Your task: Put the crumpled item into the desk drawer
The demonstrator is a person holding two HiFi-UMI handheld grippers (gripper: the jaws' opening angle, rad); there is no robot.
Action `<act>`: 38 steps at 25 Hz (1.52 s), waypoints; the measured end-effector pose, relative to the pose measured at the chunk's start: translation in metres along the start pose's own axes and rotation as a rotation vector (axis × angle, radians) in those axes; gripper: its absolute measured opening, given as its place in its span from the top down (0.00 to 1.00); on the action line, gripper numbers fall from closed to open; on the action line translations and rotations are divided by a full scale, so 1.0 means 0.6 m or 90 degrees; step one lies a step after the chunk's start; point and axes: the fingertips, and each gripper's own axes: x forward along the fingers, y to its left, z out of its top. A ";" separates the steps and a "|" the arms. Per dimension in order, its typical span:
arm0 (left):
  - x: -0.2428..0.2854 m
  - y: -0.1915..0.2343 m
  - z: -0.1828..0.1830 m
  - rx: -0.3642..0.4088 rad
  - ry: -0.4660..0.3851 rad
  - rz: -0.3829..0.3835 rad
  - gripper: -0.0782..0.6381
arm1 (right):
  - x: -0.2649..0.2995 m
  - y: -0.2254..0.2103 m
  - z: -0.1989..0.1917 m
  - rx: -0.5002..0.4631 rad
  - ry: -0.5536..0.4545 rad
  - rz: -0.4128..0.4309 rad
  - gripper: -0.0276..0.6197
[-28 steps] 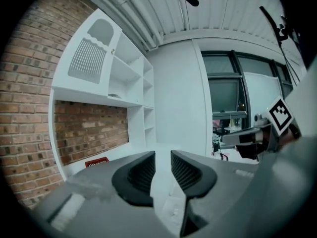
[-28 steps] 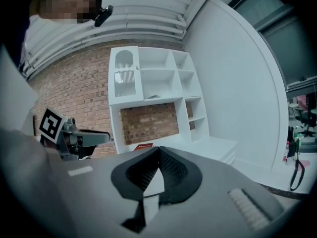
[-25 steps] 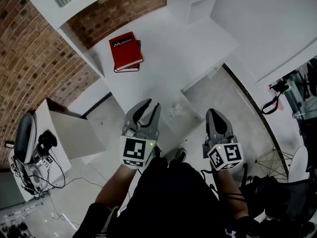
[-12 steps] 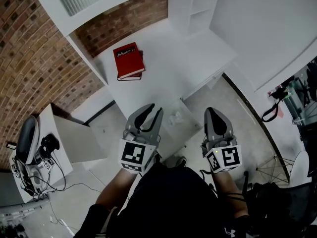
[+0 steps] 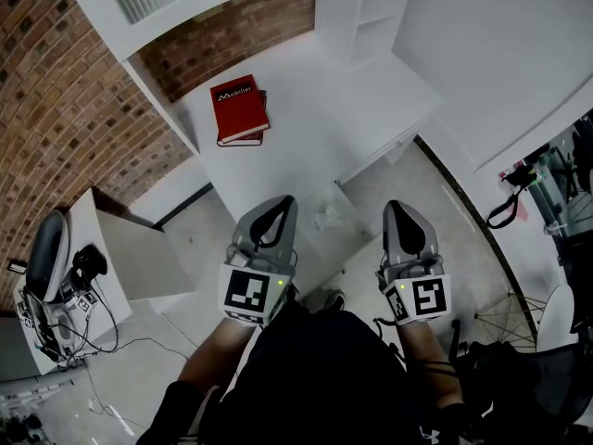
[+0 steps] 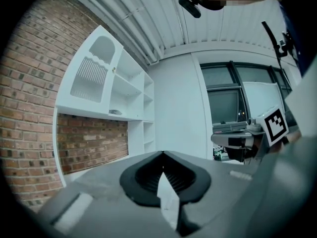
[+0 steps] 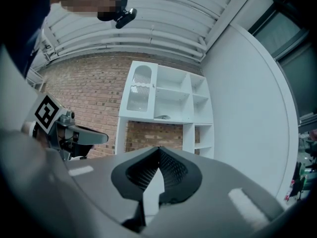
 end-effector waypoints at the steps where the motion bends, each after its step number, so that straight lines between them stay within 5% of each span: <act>1: 0.000 0.002 -0.001 -0.006 0.002 0.003 0.89 | 0.000 0.001 0.000 -0.001 0.000 0.002 0.95; 38: 0.004 0.008 -0.019 0.007 0.019 -0.005 0.89 | 0.005 0.015 -0.007 0.002 0.004 0.026 0.95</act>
